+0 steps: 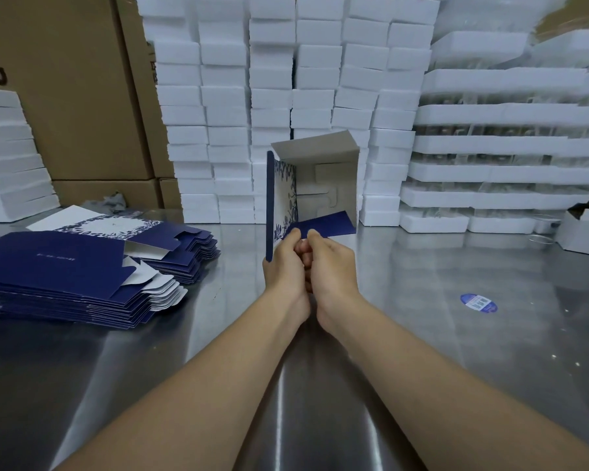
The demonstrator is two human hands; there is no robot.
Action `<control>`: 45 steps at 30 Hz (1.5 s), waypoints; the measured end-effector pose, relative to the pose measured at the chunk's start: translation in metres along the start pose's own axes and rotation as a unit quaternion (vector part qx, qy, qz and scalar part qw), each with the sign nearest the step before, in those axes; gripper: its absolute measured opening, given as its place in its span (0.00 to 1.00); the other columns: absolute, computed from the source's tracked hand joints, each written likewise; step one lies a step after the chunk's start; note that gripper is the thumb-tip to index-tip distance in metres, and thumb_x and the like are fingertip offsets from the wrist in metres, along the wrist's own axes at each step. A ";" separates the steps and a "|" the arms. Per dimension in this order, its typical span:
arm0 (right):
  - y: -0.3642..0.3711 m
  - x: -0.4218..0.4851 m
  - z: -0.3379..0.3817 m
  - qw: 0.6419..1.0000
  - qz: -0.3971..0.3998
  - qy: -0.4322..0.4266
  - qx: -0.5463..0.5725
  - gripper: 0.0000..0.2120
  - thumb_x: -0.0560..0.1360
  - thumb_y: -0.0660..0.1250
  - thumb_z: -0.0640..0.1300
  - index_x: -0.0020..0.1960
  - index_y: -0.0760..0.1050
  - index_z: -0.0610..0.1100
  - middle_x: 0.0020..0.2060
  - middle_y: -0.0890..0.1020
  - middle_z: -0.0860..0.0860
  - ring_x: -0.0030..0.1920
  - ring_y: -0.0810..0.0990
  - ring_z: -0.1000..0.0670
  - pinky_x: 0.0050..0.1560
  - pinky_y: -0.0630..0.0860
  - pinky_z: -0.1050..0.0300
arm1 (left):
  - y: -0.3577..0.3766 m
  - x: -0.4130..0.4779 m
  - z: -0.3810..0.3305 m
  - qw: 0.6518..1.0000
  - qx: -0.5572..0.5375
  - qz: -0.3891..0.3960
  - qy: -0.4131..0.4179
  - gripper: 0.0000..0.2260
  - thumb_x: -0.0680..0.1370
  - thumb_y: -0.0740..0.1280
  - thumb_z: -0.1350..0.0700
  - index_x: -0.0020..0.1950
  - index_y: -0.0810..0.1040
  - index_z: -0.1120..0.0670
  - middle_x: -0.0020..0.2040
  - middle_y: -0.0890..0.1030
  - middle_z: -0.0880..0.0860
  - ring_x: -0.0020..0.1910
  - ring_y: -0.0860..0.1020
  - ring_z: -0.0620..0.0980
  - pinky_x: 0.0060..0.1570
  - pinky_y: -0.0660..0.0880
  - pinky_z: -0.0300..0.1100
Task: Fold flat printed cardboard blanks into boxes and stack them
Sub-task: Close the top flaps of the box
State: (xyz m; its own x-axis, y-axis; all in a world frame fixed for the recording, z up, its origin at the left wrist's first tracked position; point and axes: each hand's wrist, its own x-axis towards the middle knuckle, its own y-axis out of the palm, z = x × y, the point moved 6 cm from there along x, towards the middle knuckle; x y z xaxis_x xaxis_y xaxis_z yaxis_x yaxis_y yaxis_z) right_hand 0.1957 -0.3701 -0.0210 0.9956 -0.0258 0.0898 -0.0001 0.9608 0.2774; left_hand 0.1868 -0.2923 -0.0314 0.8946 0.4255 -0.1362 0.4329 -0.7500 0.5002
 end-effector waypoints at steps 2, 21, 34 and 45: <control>0.000 -0.002 0.001 1.000 0.010 0.017 0.015 0.16 0.81 0.68 0.45 0.34 0.75 0.44 0.25 0.72 0.51 0.25 0.68 0.52 0.28 0.65 0.61 | 0.002 0.001 0.000 0.999 0.009 0.030 0.003 0.28 0.83 0.68 0.49 0.22 0.71 0.51 0.22 0.70 0.46 0.21 0.70 0.45 0.23 0.64 0.32; -0.005 0.000 0.005 0.994 0.073 0.077 0.029 0.18 0.79 0.66 0.44 0.30 0.74 0.48 0.25 0.68 0.52 0.25 0.62 0.54 0.28 0.59 0.60 | 0.004 -0.009 -0.011 0.994 0.073 0.044 0.069 0.23 0.86 0.62 0.49 0.30 0.66 0.51 0.25 0.71 0.48 0.22 0.69 0.44 0.24 0.67 0.34; -0.003 -0.006 0.016 0.998 0.052 0.032 0.032 0.16 0.81 0.62 0.40 0.34 0.69 0.43 0.22 0.64 0.51 0.20 0.59 0.54 0.21 0.57 0.63 | -0.003 0.004 -0.015 0.993 0.083 0.019 0.084 0.20 0.82 0.67 0.51 0.32 0.66 0.51 0.28 0.69 0.48 0.30 0.69 0.48 0.37 0.65 0.45; -0.007 -0.005 0.017 0.998 0.024 0.030 0.057 0.19 0.81 0.61 0.39 0.31 0.67 0.43 0.19 0.66 0.53 0.18 0.64 0.57 0.20 0.60 0.63 | 0.006 0.000 -0.013 0.985 0.132 0.070 0.090 0.27 0.82 0.67 0.49 0.23 0.67 0.49 0.26 0.70 0.45 0.25 0.70 0.43 0.32 0.67 0.40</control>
State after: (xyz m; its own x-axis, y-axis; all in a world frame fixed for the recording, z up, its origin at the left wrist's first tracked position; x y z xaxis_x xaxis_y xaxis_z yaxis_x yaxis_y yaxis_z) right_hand 0.1887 -0.3810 -0.0070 0.9981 0.0395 0.0482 -0.0550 0.9227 0.3816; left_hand 0.1878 -0.2906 -0.0176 0.9238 0.3735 0.0844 0.3415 -0.9033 0.2596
